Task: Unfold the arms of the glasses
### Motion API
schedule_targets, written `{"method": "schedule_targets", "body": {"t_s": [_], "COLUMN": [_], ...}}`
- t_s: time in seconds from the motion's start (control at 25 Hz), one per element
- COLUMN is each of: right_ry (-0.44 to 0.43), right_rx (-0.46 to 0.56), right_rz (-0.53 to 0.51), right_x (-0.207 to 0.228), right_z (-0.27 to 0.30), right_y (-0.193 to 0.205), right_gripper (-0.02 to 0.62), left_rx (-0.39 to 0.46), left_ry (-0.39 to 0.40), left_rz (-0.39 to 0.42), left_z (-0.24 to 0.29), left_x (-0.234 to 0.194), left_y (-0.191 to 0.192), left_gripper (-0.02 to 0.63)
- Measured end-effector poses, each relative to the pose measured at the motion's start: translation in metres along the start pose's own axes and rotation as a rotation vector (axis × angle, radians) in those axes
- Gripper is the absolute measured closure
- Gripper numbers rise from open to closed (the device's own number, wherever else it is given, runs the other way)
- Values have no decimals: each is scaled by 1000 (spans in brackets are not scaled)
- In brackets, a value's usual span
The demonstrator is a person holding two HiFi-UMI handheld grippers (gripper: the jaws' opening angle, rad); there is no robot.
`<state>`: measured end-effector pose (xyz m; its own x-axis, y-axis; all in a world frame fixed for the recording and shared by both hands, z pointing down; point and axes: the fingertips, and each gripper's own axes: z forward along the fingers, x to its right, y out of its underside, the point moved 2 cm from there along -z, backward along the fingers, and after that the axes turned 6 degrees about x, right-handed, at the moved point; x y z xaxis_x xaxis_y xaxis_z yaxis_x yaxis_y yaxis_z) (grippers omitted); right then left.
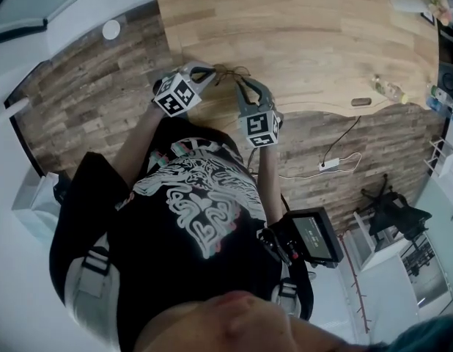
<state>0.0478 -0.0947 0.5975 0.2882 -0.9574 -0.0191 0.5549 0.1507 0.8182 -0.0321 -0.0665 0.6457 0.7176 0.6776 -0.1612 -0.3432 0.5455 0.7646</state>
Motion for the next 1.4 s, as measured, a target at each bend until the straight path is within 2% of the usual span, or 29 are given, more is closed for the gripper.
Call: {"method": "schedule_targets", "body": {"t_s": [0.32, 0.48, 0.68, 1.0, 1.08, 1.16, 1.4], "right_ry": [-87, -116, -161, -210, -208, -197, -174], "right_rx": [-104, -122, -152, -166, -158, -146, -131], "right_rz": [-160, -252, -319, -358, -359, -362, -326], "right_x": [-5, -9, -13, -17, -19, -19, -17], "right_z": [25, 36, 51, 64, 64, 63, 60], "right_y": [9, 7, 7, 7, 5, 3, 2], "right_gripper": [531, 531, 531, 534, 541, 591, 595], "left_rx": [-33, -28, -17, 20, 23, 23, 17], "left_ry": [94, 155, 175, 184, 183, 182, 171], "left_rz": [53, 96, 86, 37, 30, 23, 25], "left_z": [9, 12, 12, 11, 10, 10, 9], "left_x": [4, 10, 10, -1, -2, -5, -8], "left_y": [4, 2, 1, -5, -4, -3, -3], "left_gripper": [617, 617, 617, 617, 617, 617, 617]}}
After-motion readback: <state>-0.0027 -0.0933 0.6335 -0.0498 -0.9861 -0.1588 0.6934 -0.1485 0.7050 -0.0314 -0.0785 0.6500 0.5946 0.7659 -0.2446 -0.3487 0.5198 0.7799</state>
